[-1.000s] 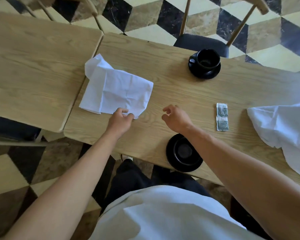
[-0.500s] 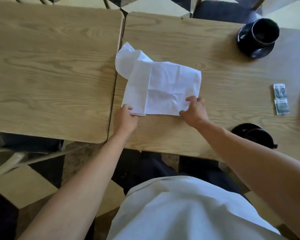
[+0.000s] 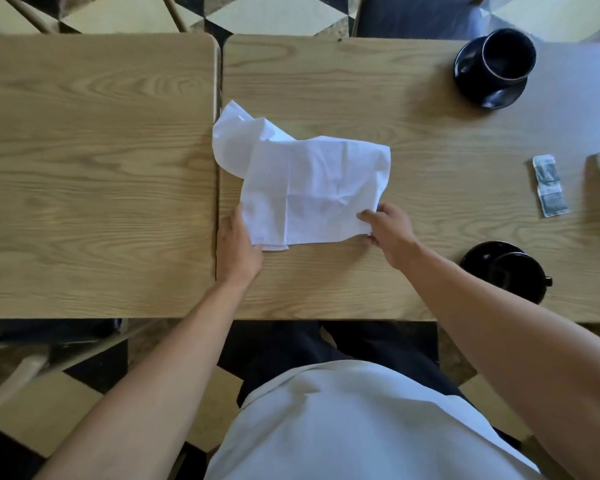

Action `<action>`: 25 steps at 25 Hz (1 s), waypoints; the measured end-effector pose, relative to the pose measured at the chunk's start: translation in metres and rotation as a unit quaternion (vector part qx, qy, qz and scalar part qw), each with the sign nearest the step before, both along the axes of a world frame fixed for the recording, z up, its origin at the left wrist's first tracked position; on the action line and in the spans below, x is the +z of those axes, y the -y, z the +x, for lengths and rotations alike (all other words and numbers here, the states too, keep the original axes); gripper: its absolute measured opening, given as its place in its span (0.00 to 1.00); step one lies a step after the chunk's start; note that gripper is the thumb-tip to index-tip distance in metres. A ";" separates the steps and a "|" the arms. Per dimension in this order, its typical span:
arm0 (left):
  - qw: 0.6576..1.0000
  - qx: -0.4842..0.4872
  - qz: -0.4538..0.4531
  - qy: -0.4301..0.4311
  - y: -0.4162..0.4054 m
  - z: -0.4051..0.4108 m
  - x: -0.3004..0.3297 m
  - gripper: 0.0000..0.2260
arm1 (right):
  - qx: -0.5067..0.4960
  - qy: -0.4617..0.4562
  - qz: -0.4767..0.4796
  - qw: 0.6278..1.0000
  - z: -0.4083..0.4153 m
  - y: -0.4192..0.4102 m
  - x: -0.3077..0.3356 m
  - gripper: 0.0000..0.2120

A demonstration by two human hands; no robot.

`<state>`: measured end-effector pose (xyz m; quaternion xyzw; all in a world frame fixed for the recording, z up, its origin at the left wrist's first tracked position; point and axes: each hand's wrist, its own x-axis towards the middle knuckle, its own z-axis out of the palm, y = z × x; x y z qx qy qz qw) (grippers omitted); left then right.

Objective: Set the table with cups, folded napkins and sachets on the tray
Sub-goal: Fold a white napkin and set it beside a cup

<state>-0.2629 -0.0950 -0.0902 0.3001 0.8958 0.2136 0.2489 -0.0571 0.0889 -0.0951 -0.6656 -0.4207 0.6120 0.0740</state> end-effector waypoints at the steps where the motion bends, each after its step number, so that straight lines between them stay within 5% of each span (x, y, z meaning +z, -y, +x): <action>1: 1.000 -0.017 0.004 -0.011 0.000 0.000 0.000 0.38 | -0.015 -0.026 -0.017 0.999 0.001 0.000 0.000 0.10; 4: 0.999 -0.044 0.021 -0.023 0.003 0.004 0.005 0.36 | -0.082 -0.103 -0.056 0.990 0.009 -0.004 0.009 0.05; 9: 0.975 0.186 0.119 -0.025 -0.007 -0.007 0.035 0.16 | -0.159 -0.208 -0.076 0.962 0.014 -0.032 0.050 0.04; 11: 0.973 0.168 0.139 -0.071 -0.018 -0.020 0.053 0.08 | -0.193 -0.253 -0.062 0.946 0.009 -0.053 0.078 0.02; 16: 0.963 0.145 0.182 -0.137 -0.059 -0.060 0.112 0.09 | -0.171 -0.344 0.012 0.923 -0.014 -0.108 0.157 0.11; 22: 0.939 0.128 0.262 -0.181 -0.120 -0.110 0.204 0.14 | -0.187 -0.395 0.066 0.897 -0.044 -0.168 0.239 0.05; 25: 0.951 0.061 0.246 -0.175 -0.154 -0.141 0.252 0.08 | -0.159 -0.412 0.078 0.894 -0.063 -0.197 0.274 0.04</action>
